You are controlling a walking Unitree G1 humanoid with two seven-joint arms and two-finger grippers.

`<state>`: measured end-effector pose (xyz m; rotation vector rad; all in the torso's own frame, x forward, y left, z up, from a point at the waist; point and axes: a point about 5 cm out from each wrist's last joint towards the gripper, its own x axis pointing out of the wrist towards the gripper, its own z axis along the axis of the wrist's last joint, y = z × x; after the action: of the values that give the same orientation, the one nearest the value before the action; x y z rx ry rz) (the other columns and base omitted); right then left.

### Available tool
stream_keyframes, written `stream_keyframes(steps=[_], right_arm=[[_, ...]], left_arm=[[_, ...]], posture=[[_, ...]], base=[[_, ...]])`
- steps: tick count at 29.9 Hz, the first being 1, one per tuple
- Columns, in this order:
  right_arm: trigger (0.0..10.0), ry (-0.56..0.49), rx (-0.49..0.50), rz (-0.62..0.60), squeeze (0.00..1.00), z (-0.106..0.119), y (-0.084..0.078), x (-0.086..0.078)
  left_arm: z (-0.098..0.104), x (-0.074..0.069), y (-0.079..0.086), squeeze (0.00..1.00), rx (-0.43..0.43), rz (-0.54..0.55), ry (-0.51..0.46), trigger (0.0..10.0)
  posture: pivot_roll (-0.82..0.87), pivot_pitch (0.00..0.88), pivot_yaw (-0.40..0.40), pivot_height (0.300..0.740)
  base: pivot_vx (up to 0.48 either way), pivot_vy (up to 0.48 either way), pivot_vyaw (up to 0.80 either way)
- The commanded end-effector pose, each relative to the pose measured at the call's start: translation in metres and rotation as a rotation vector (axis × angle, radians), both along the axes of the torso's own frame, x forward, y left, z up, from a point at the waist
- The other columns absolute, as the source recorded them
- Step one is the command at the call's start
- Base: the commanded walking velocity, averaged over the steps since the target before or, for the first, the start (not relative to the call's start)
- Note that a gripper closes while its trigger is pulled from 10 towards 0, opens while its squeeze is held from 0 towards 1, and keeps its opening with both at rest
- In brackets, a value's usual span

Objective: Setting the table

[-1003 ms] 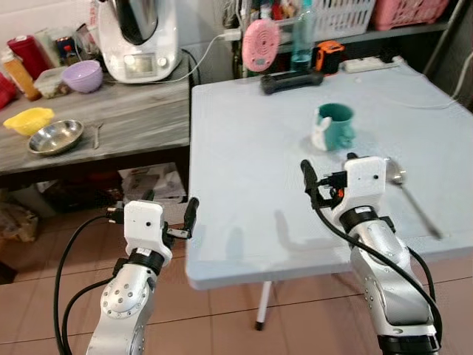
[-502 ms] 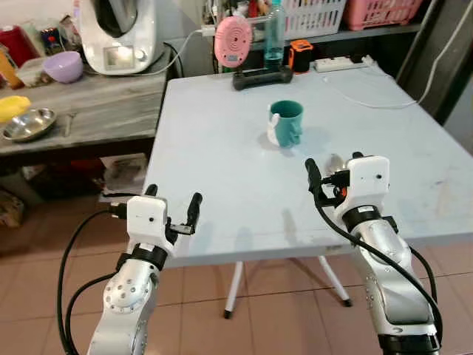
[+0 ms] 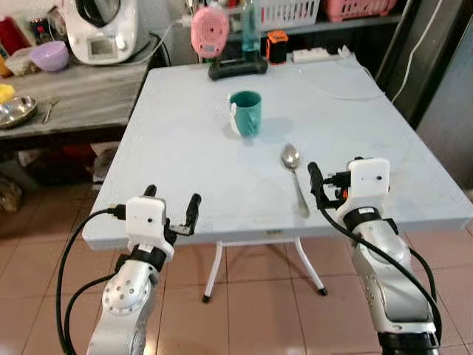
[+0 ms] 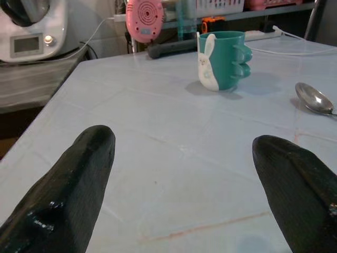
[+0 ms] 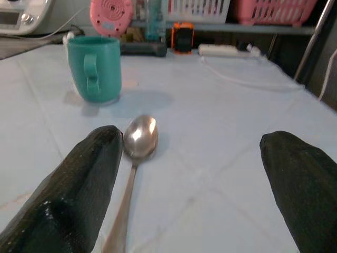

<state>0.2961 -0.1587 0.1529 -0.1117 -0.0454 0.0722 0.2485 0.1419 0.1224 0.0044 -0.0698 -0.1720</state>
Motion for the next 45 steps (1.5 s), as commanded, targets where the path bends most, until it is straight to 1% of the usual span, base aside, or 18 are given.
stream_keyframes(steps=[1, 6, 13, 15, 17, 21, 23, 24, 25, 26, 29, 30, 33, 38, 42, 43, 44, 45], right_arm=[[10.0, 0.011, 0.021, 0.003, 0.00, 0.001, 0.003, 0.004], [10.0, 0.060, 0.044, 0.003, 0.00, -0.005, 0.001, 0.013], [10.0, 0.097, 0.038, 0.003, 0.00, -0.009, 0.008, 0.026], [10.0, 0.127, 0.056, 0.016, 0.00, -0.013, 0.014, 0.033], [10.0, 0.132, 0.055, 0.018, 0.00, -0.014, 0.015, 0.034], [10.0, 0.160, 0.036, 0.036, 0.00, -0.016, 0.026, 0.042], [10.0, 0.176, 0.039, 0.045, 0.00, -0.018, 0.031, 0.044], [10.0, 0.186, 0.026, 0.040, 0.00, -0.020, 0.033, 0.046], [10.0, 0.186, 0.026, 0.040, 0.00, -0.020, 0.033, 0.046], [10.0, 0.198, 0.015, 0.026, 0.00, -0.022, 0.033, 0.047], [10.0, 0.211, 0.003, 0.006, 0.00, -0.024, 0.032, 0.048], [10.0, 0.214, 0.004, -0.007, 0.00, -0.025, 0.031, 0.048], [10.0, 0.218, -0.004, -0.028, 0.00, -0.025, 0.028, 0.051], [10.0, 0.225, -0.006, -0.043, 0.00, -0.026, 0.027, 0.054], [10.0, 0.238, 0.017, -0.036, 0.00, -0.027, 0.028, 0.057], [5.2, 0.239, 0.018, -0.036, 0.00, -0.027, 0.028, 0.057], [0.0, 0.241, 0.020, -0.031, 0.00, -0.027, 0.029, 0.058], [0.0, 0.247, 0.024, -0.023, 0.00, -0.028, 0.029, 0.059]], left_arm=[[0.000, -0.001, 0.006, 0.00, 0.006, 0.000, 0.007, 10.0], [-0.002, -0.004, 0.002, 0.00, 0.013, -0.074, 0.018, 10.0], [-0.010, -0.014, -0.006, 0.00, 0.009, -0.179, 0.060, 10.0], [-0.014, -0.021, -0.012, 0.00, -0.003, -0.232, 0.085, 10.0], [-0.014, -0.022, -0.012, 0.00, -0.005, -0.236, 0.088, 10.0], [-0.015, -0.026, -0.016, 0.00, -0.011, -0.285, 0.101, 10.0], [-0.013, -0.026, -0.017, 0.00, -0.035, -0.302, 0.100, 10.0], [-0.011, -0.027, -0.018, 0.00, -0.054, -0.332, 0.099, 10.0], [-0.011, -0.027, -0.018, 0.00, -0.054, -0.332, 0.099, 10.0], [-0.007, -0.028, -0.019, 0.00, -0.080, -0.365, 0.094, 10.0], [-0.004, -0.030, -0.021, 0.00, -0.117, -0.403, 0.086, 10.0], [-0.004, -0.031, -0.021, 0.00, -0.113, -0.447, 0.094, 10.0], [-0.004, -0.030, -0.020, 0.00, -0.118, -0.479, 0.111, 10.0], [-0.003, -0.029, -0.020, 0.00, -0.111, -0.504, 0.118, 10.0], [-0.003, -0.029, -0.021, 0.00, -0.115, -0.517, 0.123, 10.0], [-0.004, -0.030, -0.022, 0.00, -0.115, -0.520, 0.125, 10.0], [-0.004, -0.030, -0.022, 0.00, -0.115, -0.522, 0.127, 10.0], [-0.004, -0.031, -0.022, 0.00, -0.116, -0.525, 0.130, 10.0]], posture=[[-0.09, 0.095, 0.116, 0.740], [-0.09, 0.112, 0.117, 0.740], [-0.09, 0.141, 0.116, 0.740], [-0.09, 0.152, 0.115, 0.740], [-0.09, 0.152, 0.115, 0.740], [-0.08, 0.174, 0.111, 0.740], [-0.08, 0.177, 0.110, 0.740], [-0.08, 0.178, 0.109, 0.740], [-0.08, 0.178, 0.109, 0.740], [-0.08, 0.180, 0.106, 0.740], [-0.08, 0.180, 0.103, 0.740], [-0.08, 0.180, 0.103, 0.740], [-0.09, 0.178, 0.102, 0.740], [-0.09, 0.174, 0.104, 0.740], [-0.09, 0.169, 0.104, 0.740], [-0.09, 0.169, 0.104, 0.740], [-0.09, 0.169, 0.104, 0.740], [-0.09, 0.168, 0.103, 0.740]], base=[[0.000, 0.000, 0.00], [0.000, 0.000, 0.00], [0.000, 0.000, 0.00], [0.000, 0.000, 0.00], [0.000, 0.000, 0.00], [0.000, 0.000, 0.00], [0.000, 0.000, 0.00], [0.000, 0.000, 0.00], [0.000, 0.000, 0.00], [0.000, 0.000, 0.00], [0.000, 0.000, 0.00], [0.000, 0.000, 0.00], [0.000, 0.000, 0.00], [0.000, 0.000, 0.00], [0.000, 0.000, 0.00], [0.000, 0.000, 0.00], [0.000, 0.000, 0.00], [0.000, 0.000, 0.00]])
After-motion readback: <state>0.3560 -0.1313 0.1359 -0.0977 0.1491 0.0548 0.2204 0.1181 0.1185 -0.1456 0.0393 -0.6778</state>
